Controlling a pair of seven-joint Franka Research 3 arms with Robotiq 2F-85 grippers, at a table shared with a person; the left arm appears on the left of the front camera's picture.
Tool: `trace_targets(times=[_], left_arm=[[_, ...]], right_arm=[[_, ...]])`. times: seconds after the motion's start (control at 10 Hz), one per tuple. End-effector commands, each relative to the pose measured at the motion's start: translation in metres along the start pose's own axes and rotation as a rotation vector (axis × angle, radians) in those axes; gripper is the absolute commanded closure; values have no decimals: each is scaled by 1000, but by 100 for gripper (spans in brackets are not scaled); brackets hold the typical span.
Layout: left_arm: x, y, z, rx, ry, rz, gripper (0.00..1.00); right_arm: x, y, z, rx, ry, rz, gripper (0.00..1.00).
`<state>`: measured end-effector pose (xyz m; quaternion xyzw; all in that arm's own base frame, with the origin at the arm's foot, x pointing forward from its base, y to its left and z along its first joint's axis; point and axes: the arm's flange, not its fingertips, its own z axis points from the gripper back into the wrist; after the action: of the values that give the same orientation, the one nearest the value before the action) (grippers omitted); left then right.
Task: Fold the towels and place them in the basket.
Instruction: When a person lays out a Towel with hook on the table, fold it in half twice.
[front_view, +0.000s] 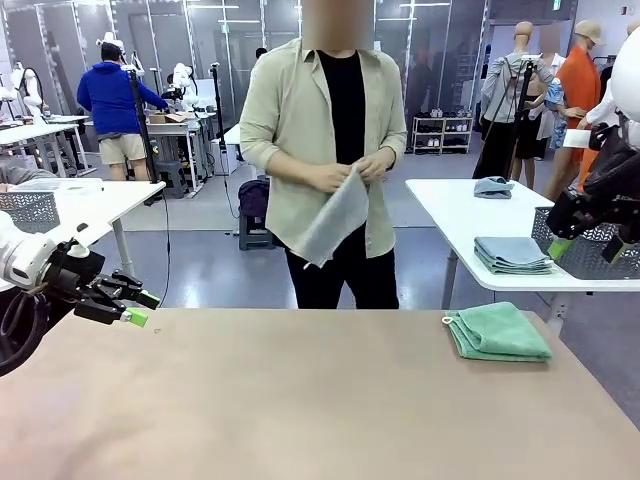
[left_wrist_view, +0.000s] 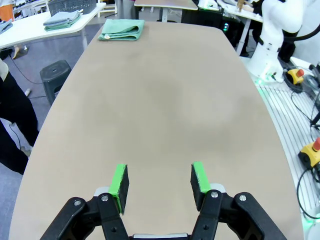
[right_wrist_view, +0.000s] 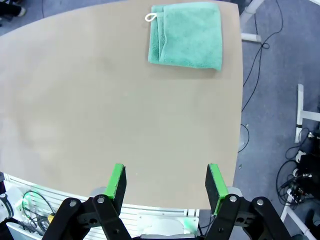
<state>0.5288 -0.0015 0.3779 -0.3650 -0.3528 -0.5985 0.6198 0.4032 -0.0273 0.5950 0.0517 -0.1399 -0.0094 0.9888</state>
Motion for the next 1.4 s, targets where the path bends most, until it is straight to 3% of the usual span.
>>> trace_targets(times=[0.0, 1.3], left_arm=[[1, -2, 1, 2, -1, -1, 35], [1, -2, 1, 2, -1, -1, 35]], right_arm=[[2, 0, 2, 1, 7, -1, 20], [2, 0, 2, 1, 7, -1, 20]])
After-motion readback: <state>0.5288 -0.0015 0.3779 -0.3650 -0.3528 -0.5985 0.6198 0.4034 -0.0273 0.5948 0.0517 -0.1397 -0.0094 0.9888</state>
